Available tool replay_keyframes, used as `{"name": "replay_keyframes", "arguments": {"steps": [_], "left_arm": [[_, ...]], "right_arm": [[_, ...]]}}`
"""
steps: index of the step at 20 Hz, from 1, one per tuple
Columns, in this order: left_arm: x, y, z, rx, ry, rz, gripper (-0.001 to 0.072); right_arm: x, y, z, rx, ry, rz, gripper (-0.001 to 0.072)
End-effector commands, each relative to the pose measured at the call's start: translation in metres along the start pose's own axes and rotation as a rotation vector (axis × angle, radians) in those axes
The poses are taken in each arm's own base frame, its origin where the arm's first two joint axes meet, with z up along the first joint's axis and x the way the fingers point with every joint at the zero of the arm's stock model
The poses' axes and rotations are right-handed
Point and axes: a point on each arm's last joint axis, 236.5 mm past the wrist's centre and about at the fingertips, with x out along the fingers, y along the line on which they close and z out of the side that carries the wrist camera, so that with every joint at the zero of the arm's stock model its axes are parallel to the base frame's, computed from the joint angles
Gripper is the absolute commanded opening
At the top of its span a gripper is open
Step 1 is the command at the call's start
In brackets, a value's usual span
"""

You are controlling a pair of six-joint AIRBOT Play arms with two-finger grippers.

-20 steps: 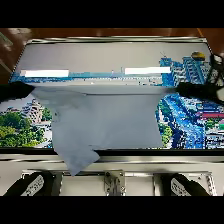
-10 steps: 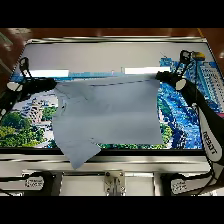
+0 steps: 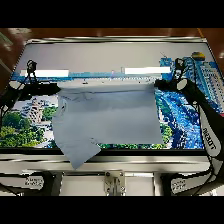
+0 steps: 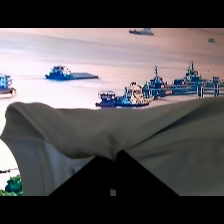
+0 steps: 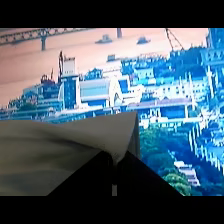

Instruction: Fold the shirts.

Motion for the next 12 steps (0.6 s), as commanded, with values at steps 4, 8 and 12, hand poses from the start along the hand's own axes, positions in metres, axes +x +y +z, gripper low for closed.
{"name": "replay_keyframes", "arguments": {"steps": [4, 8, 12], "left_arm": [[-0.015, 0.01, -0.111, -0.162, 0.486, 0.012, 0.0035], [-0.016, 0.015, -0.116, -0.187, 0.506, 0.037, 0.0035], [-0.012, 0.016, -0.12, -0.216, 0.518, 0.043, 0.0035]], "right_arm": [[-0.013, -0.002, -0.076, 0.105, 0.332, 0.031, 0.0061], [-0.014, -0.01, -0.08, 0.138, 0.348, -0.008, 0.0061], [-0.014, -0.01, -0.09, 0.165, 0.389, -0.012, 0.0061]]}}
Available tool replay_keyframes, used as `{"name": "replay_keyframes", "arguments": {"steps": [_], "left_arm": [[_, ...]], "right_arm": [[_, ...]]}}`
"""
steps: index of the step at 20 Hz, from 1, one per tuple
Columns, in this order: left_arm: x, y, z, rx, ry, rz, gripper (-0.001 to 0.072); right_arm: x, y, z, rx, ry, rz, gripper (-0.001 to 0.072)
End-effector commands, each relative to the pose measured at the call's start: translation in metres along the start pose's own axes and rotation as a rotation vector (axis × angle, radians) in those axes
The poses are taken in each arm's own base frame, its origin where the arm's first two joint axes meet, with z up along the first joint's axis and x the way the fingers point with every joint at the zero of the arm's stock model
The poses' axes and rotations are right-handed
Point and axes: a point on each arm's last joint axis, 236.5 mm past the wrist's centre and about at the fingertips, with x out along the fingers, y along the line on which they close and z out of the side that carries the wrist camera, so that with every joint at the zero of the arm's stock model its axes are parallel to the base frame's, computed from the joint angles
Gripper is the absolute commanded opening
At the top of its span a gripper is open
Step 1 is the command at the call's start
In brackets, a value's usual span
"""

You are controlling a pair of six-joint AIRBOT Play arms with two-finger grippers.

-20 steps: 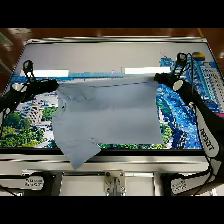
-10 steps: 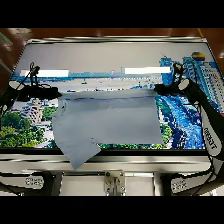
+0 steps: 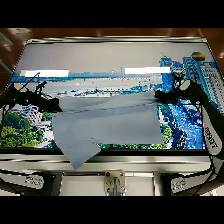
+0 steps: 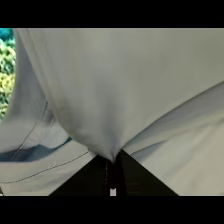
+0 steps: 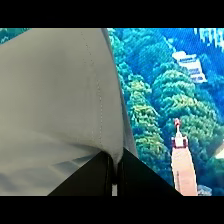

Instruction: Fold the shirts.

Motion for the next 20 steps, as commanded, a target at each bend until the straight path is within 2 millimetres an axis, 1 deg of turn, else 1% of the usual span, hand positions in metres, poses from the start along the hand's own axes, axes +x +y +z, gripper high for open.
{"name": "replay_keyframes", "arguments": {"steps": [1, 3, 5, 6, 7, 8, 9, 11, 12, 13, 14, 15, 16, 17, 18, 19, 20], "left_arm": [[0.006, 0.004, -0.006, -0.061, 0.035, 0.008, 0.0035], [0.009, 0.005, -0.008, -0.096, 0.044, 0.009, 0.0036], [0.008, 0.005, -0.007, -0.103, 0.043, 0.008, 0.0037], [0.007, 0.005, -0.007, -0.102, 0.042, 0.008, 0.012], [0.003, 0.004, -0.007, -0.101, 0.048, 0.004, 0.0365], [-0.003, 0.003, -0.007, -0.097, 0.061, -0.001, 0.0536], [-0.013, 0.003, -0.007, -0.094, 0.075, -0.006, 0.0549], [-0.046, 0.003, -0.006, -0.095, 0.078, -0.022, 0.0533], [-0.068, 0.006, -0.008, -0.099, 0.057, -0.02, 0.0461], [-0.086, 0.012, -0.015, -0.111, 0.033, -0.008, 0.0414], [-0.101, 0.021, -0.031, -0.108, 0.028, 0.003, 0.0409], [-0.107, 0.031, -0.057, -0.122, 0.042, 0.012, 0.0409], [-0.104, 0.042, -0.089, -0.178, 0.057, 0.005, 0.041], [-0.092, 0.049, -0.124, -0.237, 0.075, -0.016, 0.0425], [-0.077, 0.055, -0.155, -0.294, 0.08, -0.032, 0.0543], [-0.059, 0.057, -0.183, -0.346, 0.081, -0.057, 0.0624], [-0.044, 0.053, -0.2, -0.369, 0.075, -0.091, 0.0623]], "right_arm": [[0.005, -0.002, -0.017, 0.034, 0.071, -0.005, 0.0061], [0.009, -0.003, -0.028, 0.049, 0.118, -0.005, 0.0061], [0.007, -0.004, -0.029, 0.048, 0.125, -0.007, 0.0069], [0.006, -0.005, -0.028, 0.049, 0.121, -0.008, 0.0152], [0.005, -0.005, -0.027, 0.055, 0.119, -0.004, 0.0391], [0.0, -0.006, -0.027, 0.049, 0.12, 0.0, 0.0543], [-0.009, -0.007, -0.025, 0.018, 0.121, -0.002, 0.0571], [-0.04, -0.014, -0.022, -0.049, 0.12, -0.009, 0.057], [-0.059, -0.028, -0.034, -0.075, 0.163, -0.045, 0.0569], [-0.079, -0.053, -0.05, -0.074, 0.224, -0.115, 0.0566], [-0.097, -0.074, -0.069, -0.056, 0.288, -0.155, 0.056], [-0.108, -0.087, -0.085, -0.032, 0.322, -0.148, 0.056], [-0.115, -0.093, -0.099, 0.013, 0.324, -0.112, 0.056], [-0.117, -0.094, -0.108, 0.057, 0.302, -0.065, 0.056], [-0.117, -0.092, -0.115, 0.102, 0.268, -0.012, 0.056], [-0.116, -0.09, -0.12, 0.139, 0.24, 0.028, 0.056], [-0.115, -0.088, -0.125, 0.166, 0.222, 0.054, 0.056]]}}
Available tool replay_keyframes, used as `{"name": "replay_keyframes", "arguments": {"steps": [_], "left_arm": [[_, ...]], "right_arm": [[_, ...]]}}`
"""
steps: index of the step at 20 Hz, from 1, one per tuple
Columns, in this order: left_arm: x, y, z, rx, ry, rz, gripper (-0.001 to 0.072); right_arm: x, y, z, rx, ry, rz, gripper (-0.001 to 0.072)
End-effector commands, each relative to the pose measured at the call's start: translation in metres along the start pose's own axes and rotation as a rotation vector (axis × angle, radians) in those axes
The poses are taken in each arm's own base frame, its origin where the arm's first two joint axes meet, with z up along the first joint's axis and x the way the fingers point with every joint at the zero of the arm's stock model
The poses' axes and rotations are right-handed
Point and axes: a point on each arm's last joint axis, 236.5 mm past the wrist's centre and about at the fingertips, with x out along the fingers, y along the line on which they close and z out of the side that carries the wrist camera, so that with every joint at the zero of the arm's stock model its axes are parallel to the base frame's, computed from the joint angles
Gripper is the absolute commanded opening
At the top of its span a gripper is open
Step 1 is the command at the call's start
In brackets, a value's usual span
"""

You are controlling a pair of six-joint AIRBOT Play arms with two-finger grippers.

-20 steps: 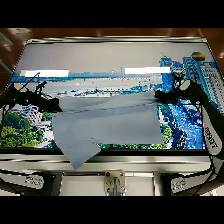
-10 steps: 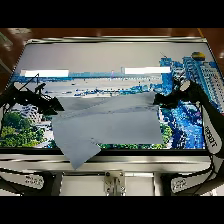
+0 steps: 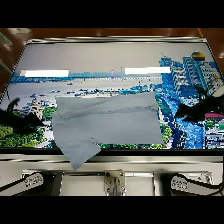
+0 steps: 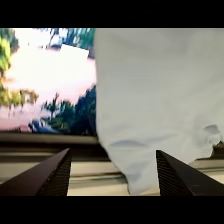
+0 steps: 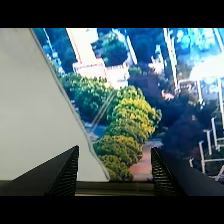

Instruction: Fold the shirts.

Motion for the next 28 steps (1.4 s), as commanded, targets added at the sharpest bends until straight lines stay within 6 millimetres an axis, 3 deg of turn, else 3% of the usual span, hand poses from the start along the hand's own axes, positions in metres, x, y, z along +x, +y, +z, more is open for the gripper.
{"name": "replay_keyframes", "arguments": {"steps": [1, 3, 7, 13, 18, 19, 21, 22, 24, 26, 28], "left_arm": [[0.048, 0.015, -0.07, -0.079, 0.004, -0.106, 0.0606], [0.067, 0.012, -0.083, -0.108, 0.02, -0.143, 0.0594], [0.076, 0.01, -0.078, -0.102, 0.035, -0.142, 0.0594], [0.107, -0.005, -0.083, -0.038, 0.132, -0.128, 0.0593], [0.114, -0.015, -0.075, -0.037, 0.111, -0.148, 0.0582], [0.115, -0.016, -0.076, -0.04, 0.117, -0.152, 0.0455], [0.115, -0.017, -0.077, -0.038, 0.122, -0.157, 0.0298], [0.115, -0.019, -0.078, -0.033, 0.128, -0.164, 0.0222], [0.113, -0.025, -0.085, 0.01, 0.153, -0.195, 0.0045], [0.11, -0.029, -0.092, 0.023, 0.182, -0.214, 0.0037], [0.109, -0.031, -0.097, 0.027, 0.201, -0.224, 0.0037]], "right_arm": [[0.002, 0.0, -0.028, 0.079, -0.028, 0.114, 0.056], [0.006, 0.001, -0.033, 0.085, -0.015, 0.119, 0.0561], [0.006, 0.004, -0.026, 0.089, -0.043, 0.128, 0.0561], [0.006, 0.003, -0.022, 0.095, -0.06, 0.125, 0.056], [0.006, 0.002, -0.019, 0.103, -0.073, 0.121, 0.056], [0.006, 0.001, -0.019, 0.108, -0.076, 0.12, 0.056], [0.007, 0.002, -0.02, 0.13, -0.069, 0.122, 0.0563], [0.011, 0.002, -0.026, 0.143, -0.047, 0.126, 0.0636], [0.031, 0.007, -0.052, 0.186, 0.033, 0.158, 0.0673], [0.051, 0.017, -0.079, 0.185, 0.118, 0.218, 0.0673], [0.062, 0.018, -0.094, 0.188, 0.16, 0.229, 0.0672]]}}
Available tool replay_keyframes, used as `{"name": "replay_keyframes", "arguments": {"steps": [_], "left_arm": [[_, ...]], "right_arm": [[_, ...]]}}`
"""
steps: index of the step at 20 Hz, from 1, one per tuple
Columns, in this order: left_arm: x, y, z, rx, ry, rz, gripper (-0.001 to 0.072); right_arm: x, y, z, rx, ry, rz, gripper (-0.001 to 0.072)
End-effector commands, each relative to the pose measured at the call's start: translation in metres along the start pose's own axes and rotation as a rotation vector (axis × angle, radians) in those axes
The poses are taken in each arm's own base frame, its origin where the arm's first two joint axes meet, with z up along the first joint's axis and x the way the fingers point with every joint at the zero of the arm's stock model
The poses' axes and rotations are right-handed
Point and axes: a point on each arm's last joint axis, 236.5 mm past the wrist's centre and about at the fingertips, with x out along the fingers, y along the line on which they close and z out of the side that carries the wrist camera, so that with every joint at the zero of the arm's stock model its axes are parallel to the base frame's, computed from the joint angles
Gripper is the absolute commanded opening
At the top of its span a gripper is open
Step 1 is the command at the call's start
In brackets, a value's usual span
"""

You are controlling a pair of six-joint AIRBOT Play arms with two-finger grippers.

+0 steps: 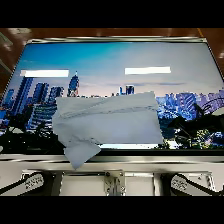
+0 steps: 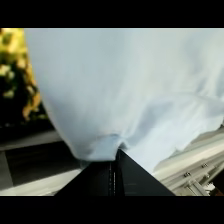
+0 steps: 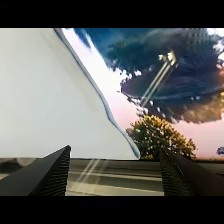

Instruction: Fold the shirts.

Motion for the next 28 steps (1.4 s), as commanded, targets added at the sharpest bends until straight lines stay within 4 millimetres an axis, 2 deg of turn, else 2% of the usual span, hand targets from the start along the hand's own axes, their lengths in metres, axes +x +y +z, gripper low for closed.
{"name": "replay_keyframes", "arguments": {"steps": [1, 4, 6, 10, 15, 18, 19, 20, 22, 24, 28], "left_arm": [[0.0, -0.006, -0.01, 0.017, 0.042, -0.027, 0.0036], [0.0, -0.006, -0.01, 0.017, 0.041, -0.027, 0.0036], [0.0, -0.006, -0.01, 0.017, 0.041, -0.028, 0.0037], [0.0, -0.006, -0.01, 0.017, 0.041, -0.027, 0.0036], [0.0, -0.006, -0.009, 0.018, 0.04, -0.027, 0.0036], [0.0, -0.006, -0.009, 0.016, 0.039, -0.027, 0.0037], [-0.001, -0.006, -0.009, 0.013, 0.038, -0.029, 0.0037], [-0.001, -0.006, -0.009, 0.012, 0.039, -0.031, 0.0036], [-0.004, -0.007, -0.007, 0.016, 0.033, -0.032, 0.0036], [-0.017, -0.01, 0.007, 0.059, -0.019, -0.012, 0.0035], [-0.072, -0.05, 0.054, 0.242, -0.164, -0.007, 0.0035]], "right_arm": [[0.023, -0.001, -0.027, 0.024, 0.079, 0.039, 0.0672], [0.031, 0.005, -0.03, 0.04, 0.073, 0.08, 0.0668], [0.034, 0.001, -0.034, 0.042, 0.081, 0.07, 0.0668], [0.043, 0.003, -0.032, 0.076, 0.053, 0.09, 0.0637], [0.05, 0.007, -0.033, 0.106, 0.039, 0.122, 0.0637], [0.055, 0.015, -0.036, 0.112, 0.067, 0.162, 0.0629], [0.061, 0.018, -0.039, 0.1, 0.091, 0.16, 0.0594], [0.067, 0.021, -0.042, 0.079, 0.109, 0.153, 0.0463], [0.072, 0.029, -0.041, 0.013, 0.103, 0.135, 0.009], [0.064, 0.037, -0.032, -0.05, 0.083, 0.138, 0.0062], [0.025, 0.064, 0.01, -0.125, -0.017, 0.162, 0.0061]]}}
